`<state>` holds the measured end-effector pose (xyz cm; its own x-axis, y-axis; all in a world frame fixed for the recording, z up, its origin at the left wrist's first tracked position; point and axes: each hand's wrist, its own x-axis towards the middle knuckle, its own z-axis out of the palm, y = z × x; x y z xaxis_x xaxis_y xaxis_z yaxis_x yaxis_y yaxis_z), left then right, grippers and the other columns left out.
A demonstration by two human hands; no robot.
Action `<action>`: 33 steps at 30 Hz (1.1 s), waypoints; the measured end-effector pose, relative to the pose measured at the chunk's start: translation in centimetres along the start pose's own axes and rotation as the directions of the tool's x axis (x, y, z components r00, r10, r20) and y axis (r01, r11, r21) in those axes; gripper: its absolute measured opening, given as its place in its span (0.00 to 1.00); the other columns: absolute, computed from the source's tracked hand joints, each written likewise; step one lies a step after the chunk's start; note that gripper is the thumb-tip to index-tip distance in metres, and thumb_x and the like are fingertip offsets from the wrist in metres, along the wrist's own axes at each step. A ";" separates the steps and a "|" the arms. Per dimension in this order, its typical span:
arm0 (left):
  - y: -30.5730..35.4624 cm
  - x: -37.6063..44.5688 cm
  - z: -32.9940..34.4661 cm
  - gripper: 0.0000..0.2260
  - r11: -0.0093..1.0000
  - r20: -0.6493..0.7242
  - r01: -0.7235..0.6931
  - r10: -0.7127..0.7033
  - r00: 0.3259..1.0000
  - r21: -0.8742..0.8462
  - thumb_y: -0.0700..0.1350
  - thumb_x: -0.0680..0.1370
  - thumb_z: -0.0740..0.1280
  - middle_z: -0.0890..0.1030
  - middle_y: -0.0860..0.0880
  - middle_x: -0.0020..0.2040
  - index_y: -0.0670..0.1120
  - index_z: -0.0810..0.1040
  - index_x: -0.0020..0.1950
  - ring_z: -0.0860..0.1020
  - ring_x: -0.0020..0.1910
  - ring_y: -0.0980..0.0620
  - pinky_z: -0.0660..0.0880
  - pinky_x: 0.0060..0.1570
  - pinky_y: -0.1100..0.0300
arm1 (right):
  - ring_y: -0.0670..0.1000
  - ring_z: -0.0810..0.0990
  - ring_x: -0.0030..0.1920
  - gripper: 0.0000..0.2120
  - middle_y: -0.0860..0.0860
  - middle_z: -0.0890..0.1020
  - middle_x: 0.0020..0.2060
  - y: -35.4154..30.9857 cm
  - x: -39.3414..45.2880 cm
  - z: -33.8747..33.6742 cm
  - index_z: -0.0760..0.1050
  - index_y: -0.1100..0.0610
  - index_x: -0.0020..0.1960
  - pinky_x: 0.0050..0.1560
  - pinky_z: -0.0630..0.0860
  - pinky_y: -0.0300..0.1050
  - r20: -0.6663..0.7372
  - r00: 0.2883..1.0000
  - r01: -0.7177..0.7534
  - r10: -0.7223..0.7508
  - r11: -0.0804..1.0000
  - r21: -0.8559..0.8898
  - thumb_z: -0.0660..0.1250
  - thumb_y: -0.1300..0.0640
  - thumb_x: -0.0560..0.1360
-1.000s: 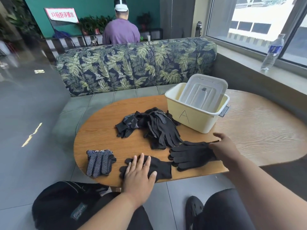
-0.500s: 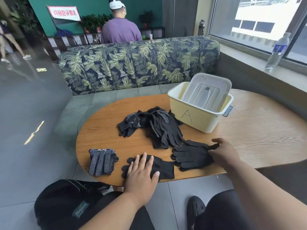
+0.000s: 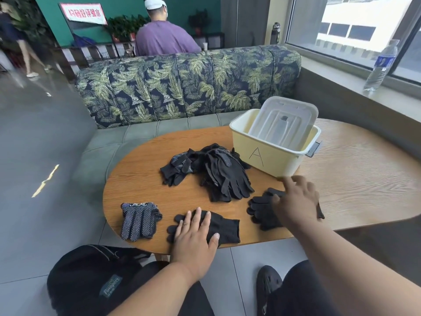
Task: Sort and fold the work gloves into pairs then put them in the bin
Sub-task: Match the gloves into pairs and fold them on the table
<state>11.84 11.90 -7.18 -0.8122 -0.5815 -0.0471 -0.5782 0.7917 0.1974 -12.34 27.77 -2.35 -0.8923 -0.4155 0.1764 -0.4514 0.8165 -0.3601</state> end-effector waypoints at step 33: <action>-0.1 0.5 -1.1 0.28 0.992 0.119 0.042 -0.028 0.992 -0.120 0.63 0.85 0.46 0.43 0.56 0.84 0.58 0.49 0.84 0.39 0.83 0.51 0.42 0.81 0.49 | 0.46 0.73 0.42 0.09 0.48 0.76 0.40 -6.7 -4.1 -1.5 0.71 0.55 0.44 0.45 0.72 0.50 -0.009 0.980 0.154 -0.198 0.733 0.663 0.62 0.55 0.82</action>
<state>11.58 11.29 -6.17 -0.7993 -0.5768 -0.1689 -0.5984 0.7381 0.3117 -5.66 24.67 0.73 -0.7855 -0.5652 0.2520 -0.4640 0.2684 -0.8442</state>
